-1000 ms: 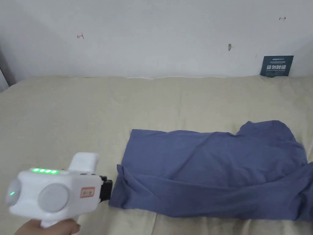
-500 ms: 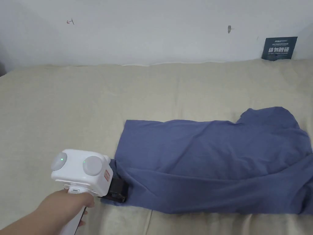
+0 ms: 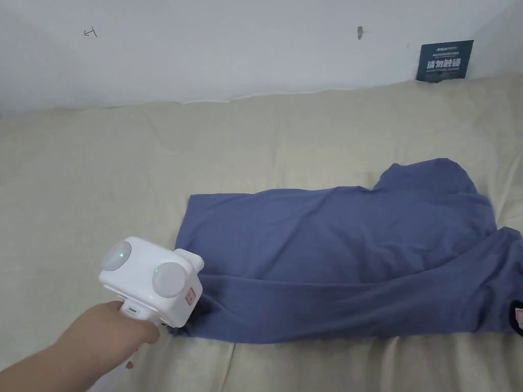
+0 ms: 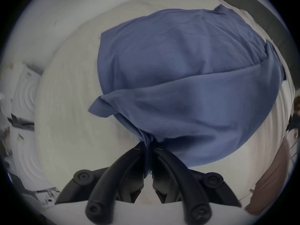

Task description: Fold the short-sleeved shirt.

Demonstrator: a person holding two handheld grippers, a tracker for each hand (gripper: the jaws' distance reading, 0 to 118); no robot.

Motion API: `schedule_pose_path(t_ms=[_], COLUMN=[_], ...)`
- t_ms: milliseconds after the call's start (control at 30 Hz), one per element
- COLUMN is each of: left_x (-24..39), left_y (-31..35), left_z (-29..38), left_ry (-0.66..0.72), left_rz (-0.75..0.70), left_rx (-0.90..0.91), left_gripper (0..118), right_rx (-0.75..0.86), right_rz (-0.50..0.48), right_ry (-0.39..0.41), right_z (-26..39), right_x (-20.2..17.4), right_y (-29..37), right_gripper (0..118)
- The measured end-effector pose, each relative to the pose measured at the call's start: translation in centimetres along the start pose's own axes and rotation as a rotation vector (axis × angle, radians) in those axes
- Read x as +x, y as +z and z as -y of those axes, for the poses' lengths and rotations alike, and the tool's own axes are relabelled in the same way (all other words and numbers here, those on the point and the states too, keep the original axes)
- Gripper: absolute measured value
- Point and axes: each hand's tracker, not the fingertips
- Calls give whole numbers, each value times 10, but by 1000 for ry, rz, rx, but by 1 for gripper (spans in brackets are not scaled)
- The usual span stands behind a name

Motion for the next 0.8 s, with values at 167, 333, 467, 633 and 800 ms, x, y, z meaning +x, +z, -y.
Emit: schedule_pose_path(t_ms=[167, 333, 467, 633, 800], left_x=[-19, -33, -41, -48, -48], left_y=[1, 15, 19, 16, 9], left_z=[7, 16, 19, 21, 23], left_ry=[104, 254, 373, 414, 442], left_rz=[82, 187, 290, 290, 299], left_rx=[19, 51, 64, 64, 48], left_gripper=[8, 8, 8, 8, 8], right_rx=[-7, -368, -497, -501, -634], right_rz=[9, 55, 75, 108, 98], right_ry=[-64, -161, -109, -291, -411], right_z=[-22, -47, -52, -70, -60], right_x=[39, 101, 118, 142, 152], right_y=[0, -58, -101, -139, -160], right_gripper=[1, 2, 96, 103, 101])
